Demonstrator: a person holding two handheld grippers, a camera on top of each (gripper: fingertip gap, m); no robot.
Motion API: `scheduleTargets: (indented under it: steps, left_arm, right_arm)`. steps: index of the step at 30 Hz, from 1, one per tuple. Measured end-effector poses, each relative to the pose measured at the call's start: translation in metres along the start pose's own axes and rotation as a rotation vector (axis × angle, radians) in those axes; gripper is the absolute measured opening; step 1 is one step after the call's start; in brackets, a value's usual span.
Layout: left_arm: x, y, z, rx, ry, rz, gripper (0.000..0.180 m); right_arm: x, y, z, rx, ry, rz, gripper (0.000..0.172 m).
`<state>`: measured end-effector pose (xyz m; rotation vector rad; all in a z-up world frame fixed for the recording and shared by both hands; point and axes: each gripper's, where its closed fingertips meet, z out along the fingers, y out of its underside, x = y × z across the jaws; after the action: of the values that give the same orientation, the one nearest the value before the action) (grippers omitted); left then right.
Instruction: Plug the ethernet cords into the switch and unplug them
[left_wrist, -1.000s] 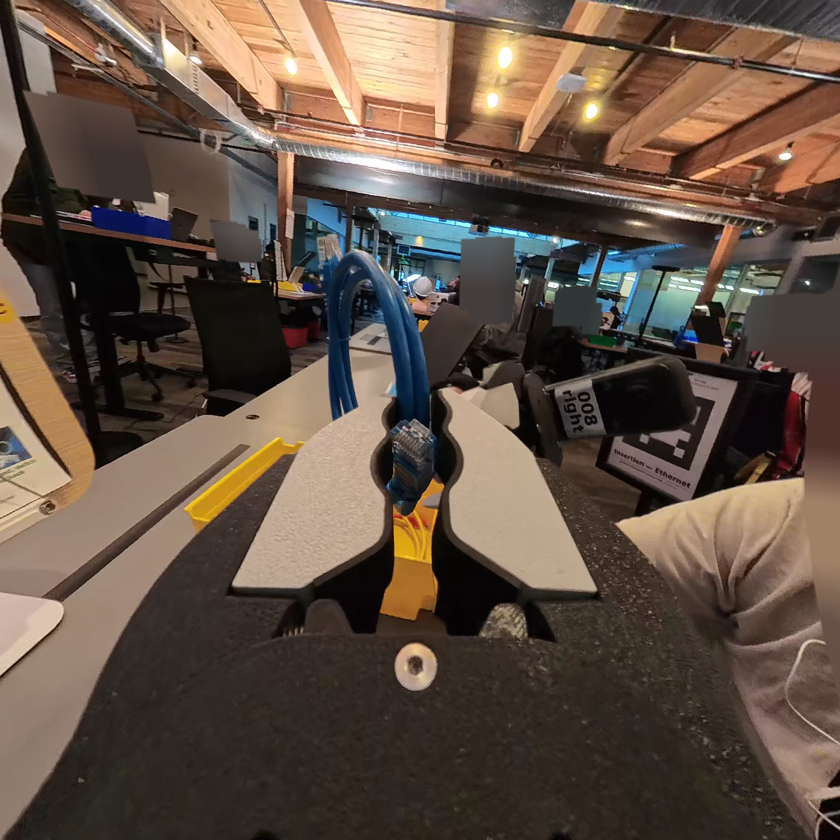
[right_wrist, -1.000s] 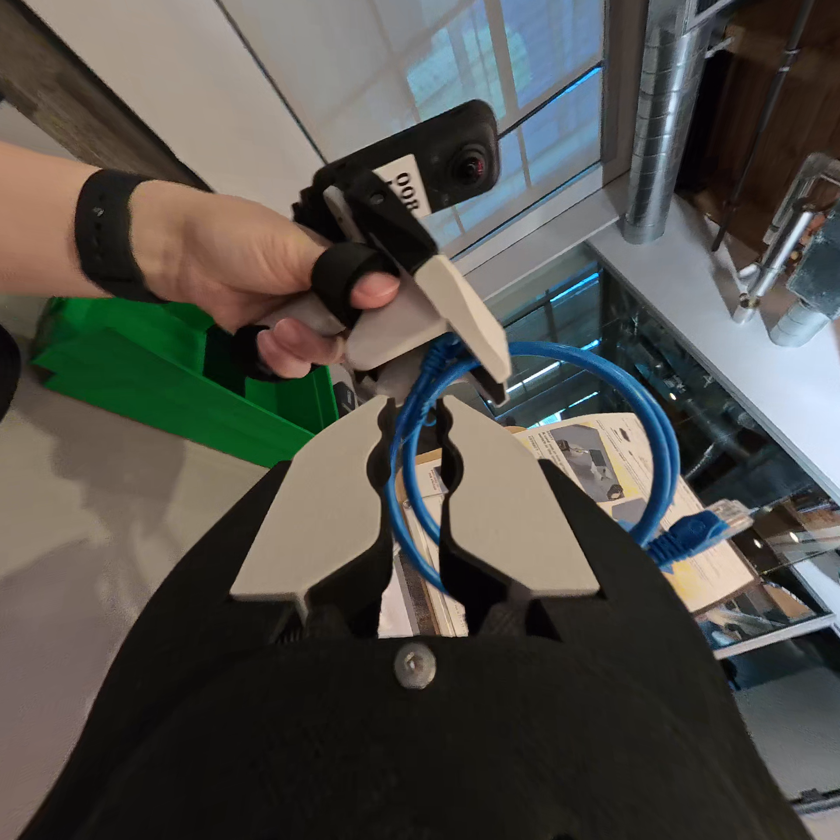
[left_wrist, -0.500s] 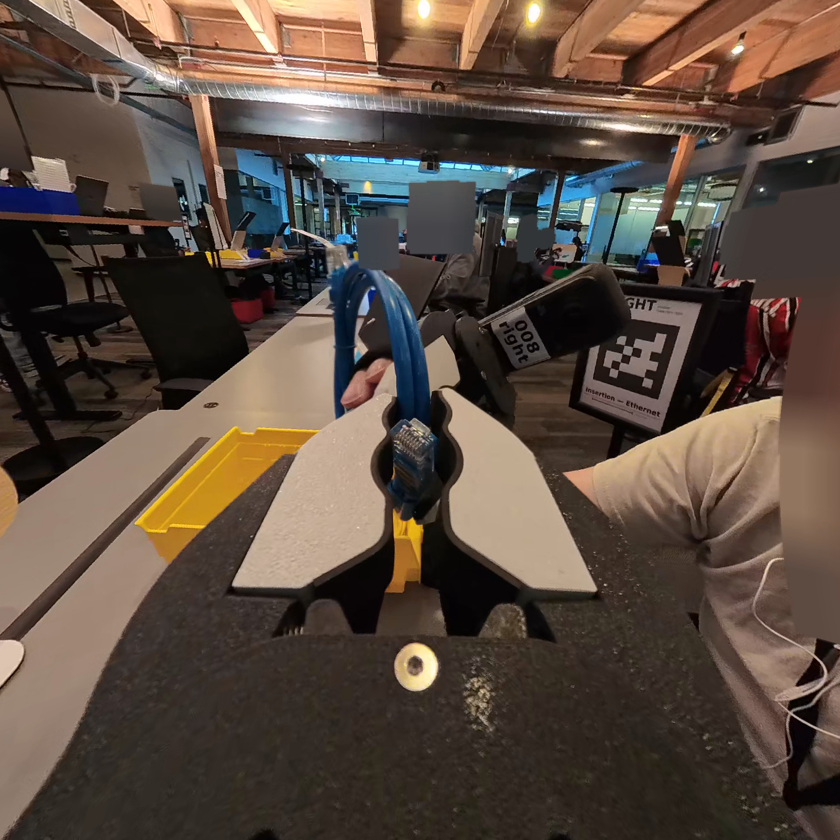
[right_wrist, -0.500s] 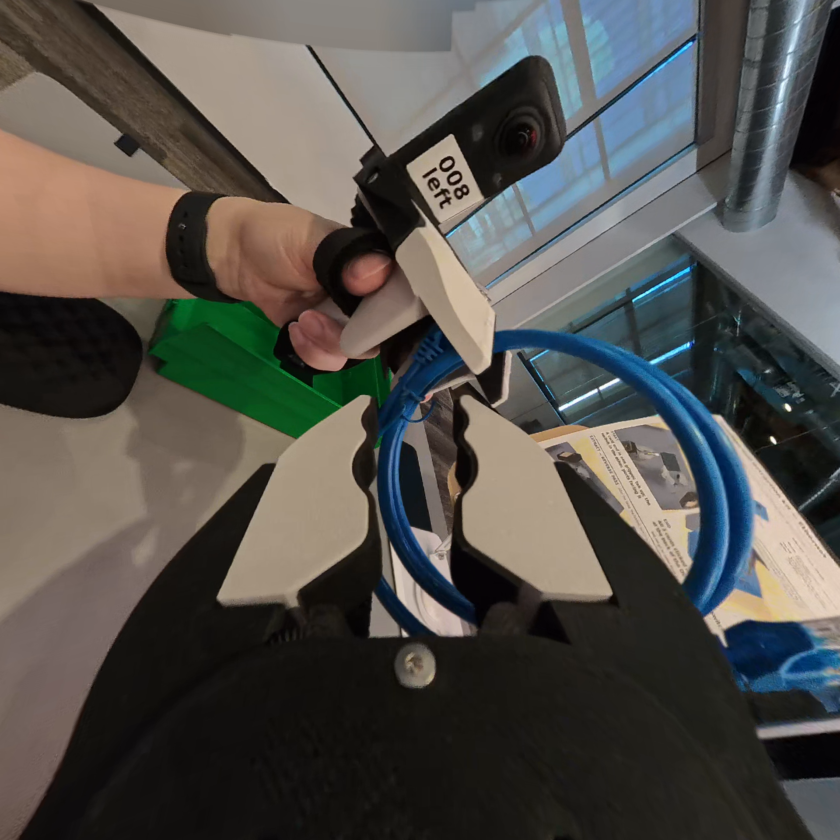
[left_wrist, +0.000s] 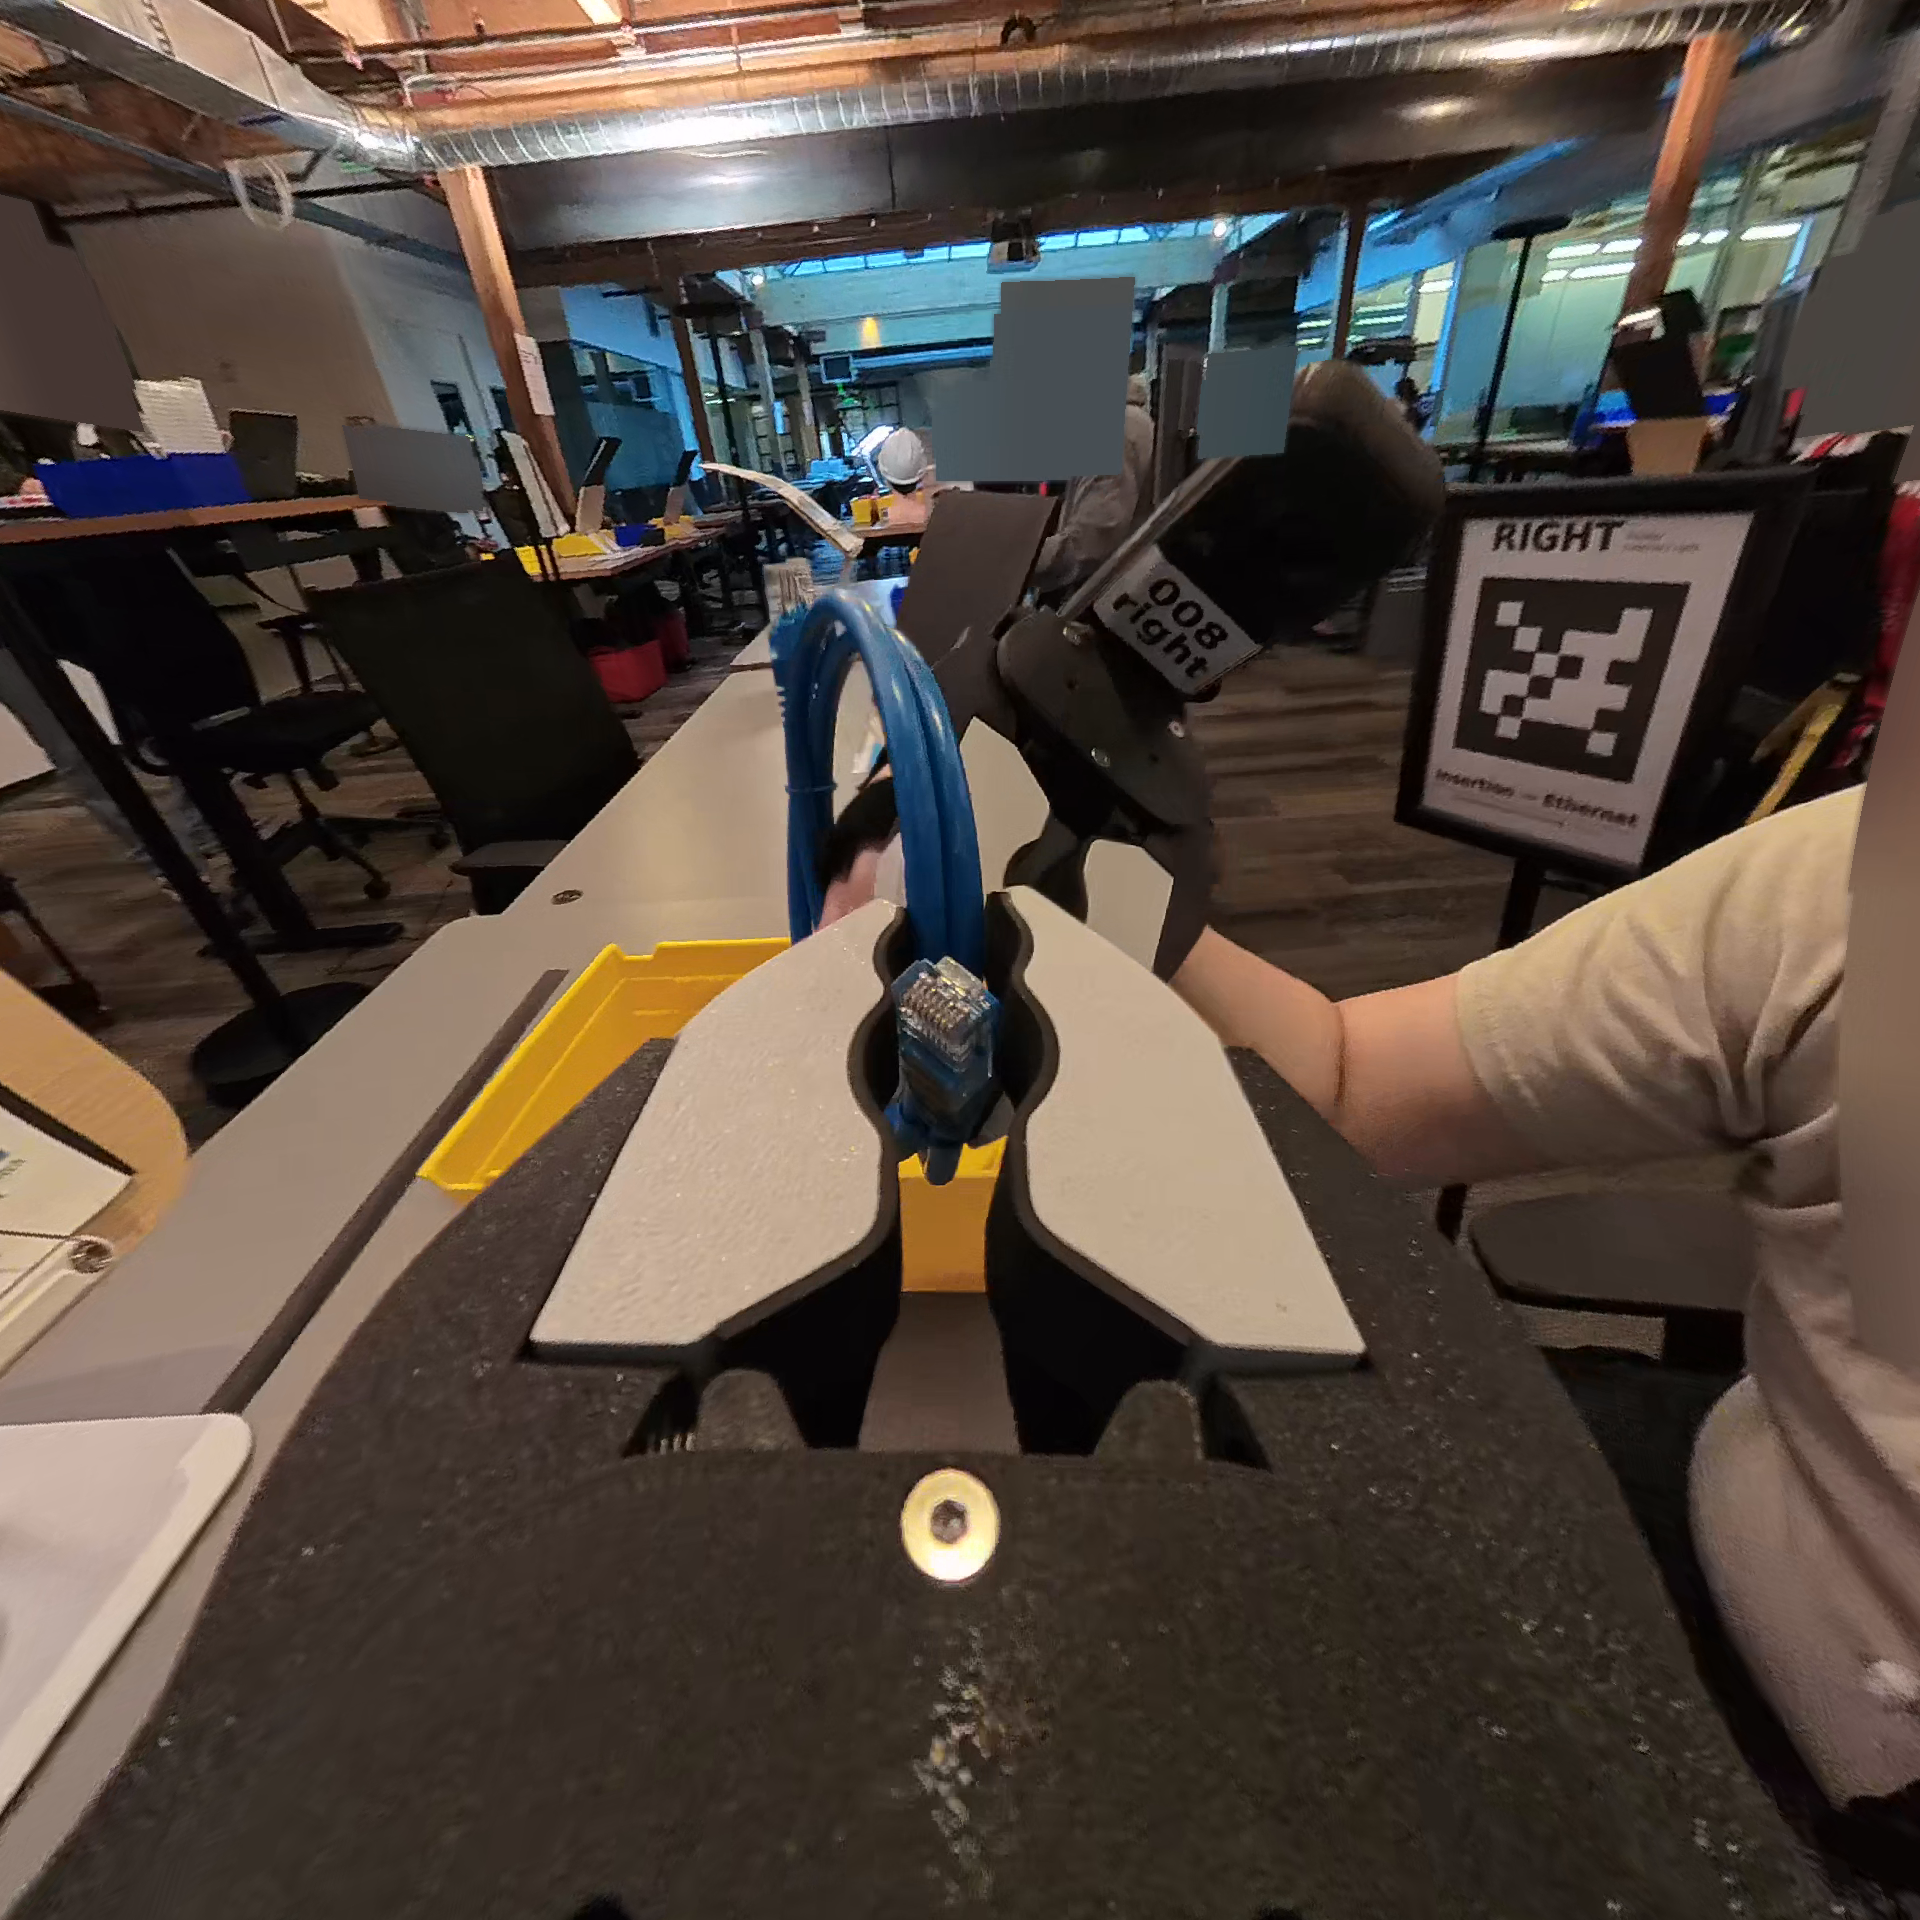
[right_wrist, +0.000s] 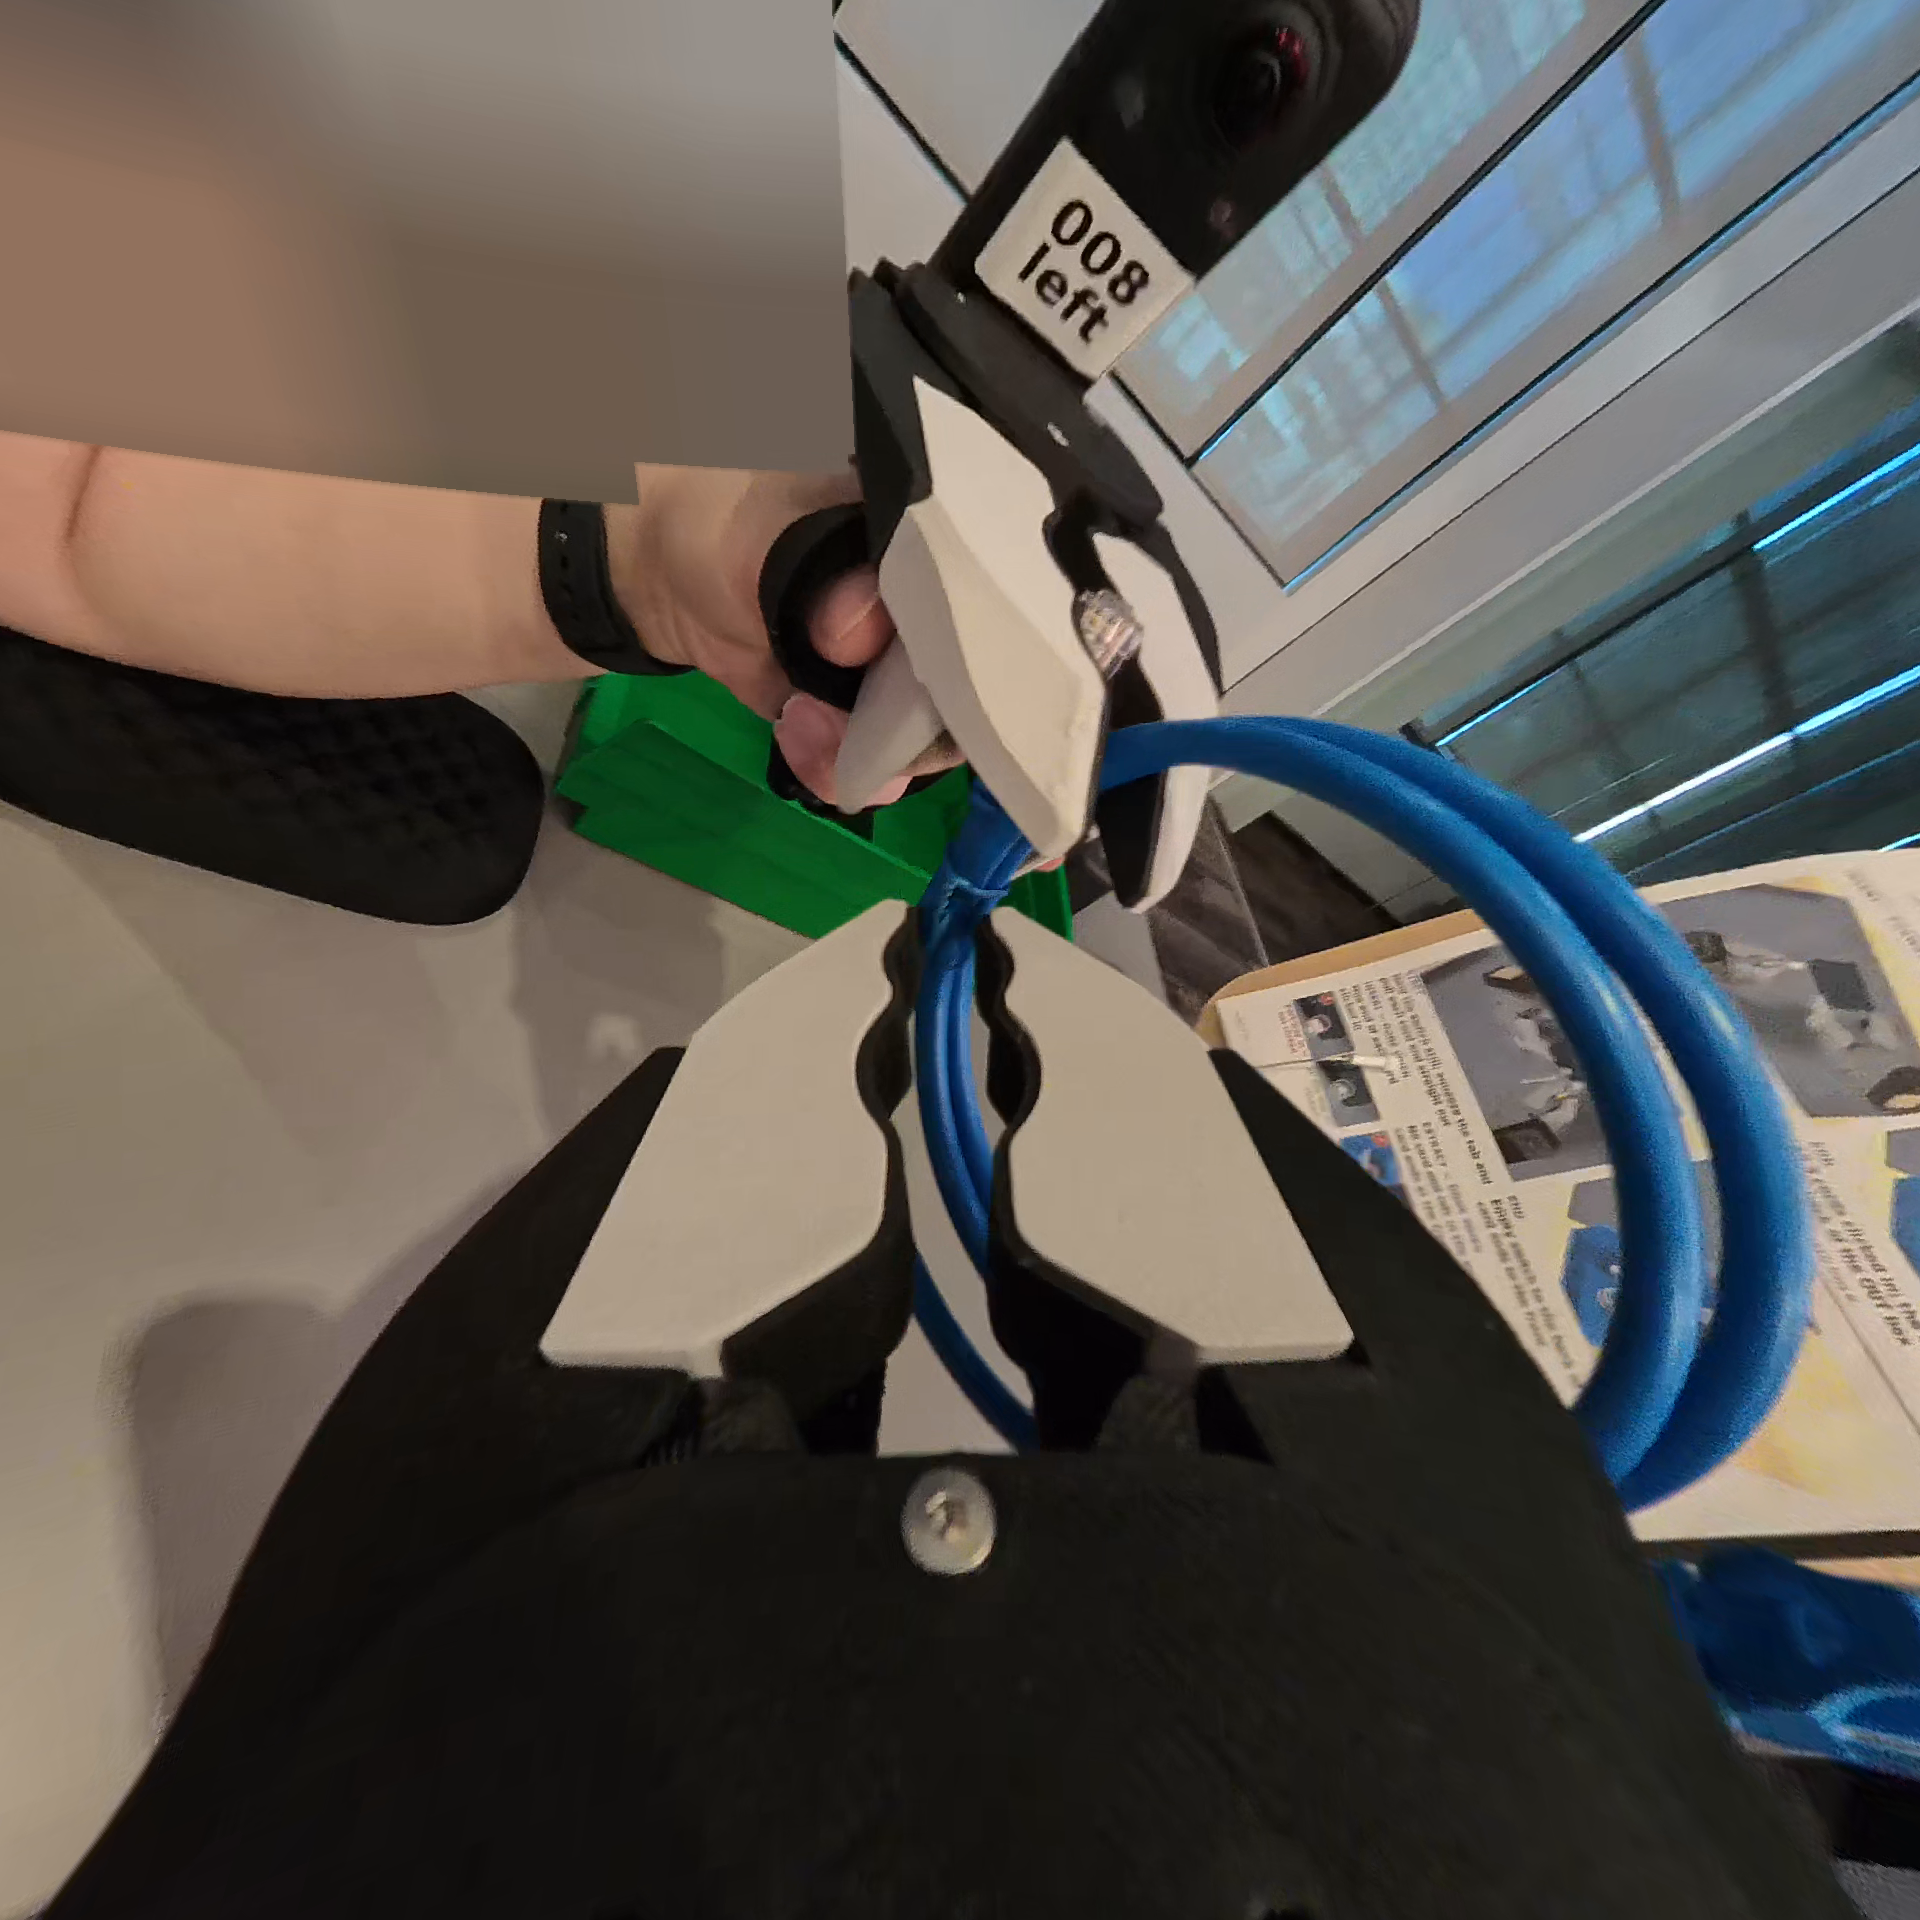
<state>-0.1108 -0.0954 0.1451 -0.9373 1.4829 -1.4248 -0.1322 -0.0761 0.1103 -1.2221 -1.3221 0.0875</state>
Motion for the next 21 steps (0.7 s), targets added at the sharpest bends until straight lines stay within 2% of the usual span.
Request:
scheduleTargets:
  steps: [5, 14, 15, 17, 19, 21]
  left_arm:
    - [-0.004, 0.002, 0.000, -0.017, -0.046, 0.064, 0.013]
    - [-0.005, -0.006, -0.012, -0.003, -0.109, 0.245, 0.014]
    - [-0.005, -0.008, -0.014, 0.005, -0.116, 0.256, 0.014]
    - [-0.008, -0.011, -0.016, 0.017, -0.147, 0.275, 0.014]
    - [-0.008, -0.011, -0.017, 0.019, -0.134, 0.224, 0.013]
    - [-0.011, -0.011, -0.017, 0.035, -0.140, 0.215, 0.013]
  right_arm:
    - [0.003, 0.003, 0.000, -0.021, -0.026, 0.103, 0.009]
    - [0.012, -0.009, 0.002, 0.032, -0.074, 0.417, 0.010]
    - [0.012, -0.013, 0.001, 0.051, -0.083, 0.428, 0.003]
    - [0.016, -0.015, 0.002, 0.066, -0.050, 0.406, 0.003]
    - [0.014, -0.013, 0.004, 0.047, -0.017, 0.328, 0.003]
    - [0.015, -0.013, 0.005, 0.044, -0.035, 0.395, 0.003]
